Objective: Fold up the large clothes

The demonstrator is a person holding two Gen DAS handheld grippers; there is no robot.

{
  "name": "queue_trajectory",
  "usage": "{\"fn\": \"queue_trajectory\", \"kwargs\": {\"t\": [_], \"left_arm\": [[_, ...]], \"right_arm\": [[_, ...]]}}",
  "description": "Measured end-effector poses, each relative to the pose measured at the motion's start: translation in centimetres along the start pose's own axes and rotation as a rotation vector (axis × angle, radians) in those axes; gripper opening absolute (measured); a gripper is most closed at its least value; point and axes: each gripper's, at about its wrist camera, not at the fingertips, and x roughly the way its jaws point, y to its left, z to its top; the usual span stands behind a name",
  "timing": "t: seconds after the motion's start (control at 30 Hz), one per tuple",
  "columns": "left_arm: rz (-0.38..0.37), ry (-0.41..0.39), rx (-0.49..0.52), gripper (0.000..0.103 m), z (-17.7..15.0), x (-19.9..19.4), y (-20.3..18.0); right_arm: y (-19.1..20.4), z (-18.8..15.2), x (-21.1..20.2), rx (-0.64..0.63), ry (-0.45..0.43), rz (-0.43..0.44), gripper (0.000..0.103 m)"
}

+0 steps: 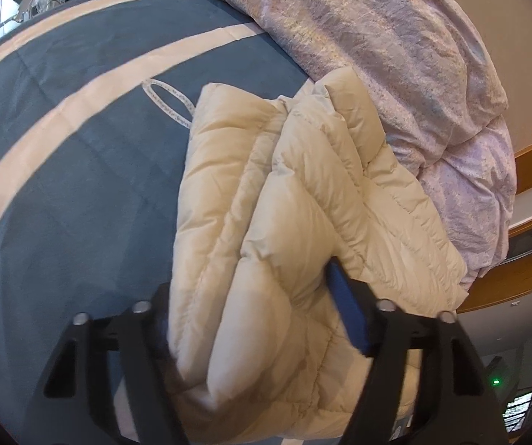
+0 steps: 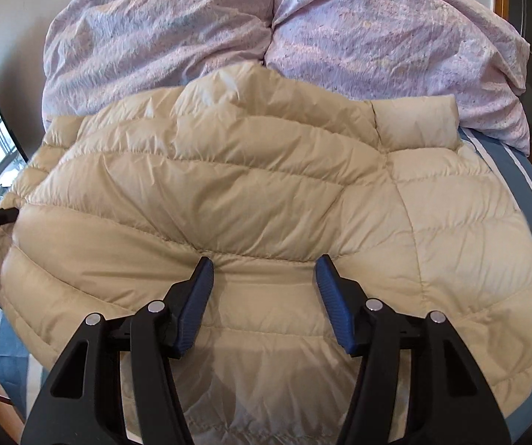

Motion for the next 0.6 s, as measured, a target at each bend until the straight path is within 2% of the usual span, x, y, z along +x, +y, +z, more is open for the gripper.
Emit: {"fn": "queue_trajectory", "kwargs": {"t": [0.03,0.17,0.27,0.37,0.6], "left_arm": [[-0.004,-0.002,0.001,0.057,0.0,0.0,-0.1],[-0.035,-0.012,0.011,0.033,0.1,-0.4,-0.7],[-0.06,-0.027,0.024,0.024,0.3,-1.2,-1.6],[-0.082,-0.045,0.045,0.02,0.6,-2.0,-2.7],[-0.182,-0.103,0.11,0.018,1.1,-5.1,-7.1]], "right_arm": [[0.2,-0.1,0.3,-0.005,0.002,-0.007,0.06],[1.3,-0.4,1.4,-0.044,0.014,-0.056,0.06],[1.6,-0.3,1.8,-0.06,0.024,-0.079,0.06],[1.6,-0.2,2.0,-0.062,0.029,-0.082,0.06],[1.6,-0.2,2.0,-0.062,0.02,-0.077,0.06]]}}
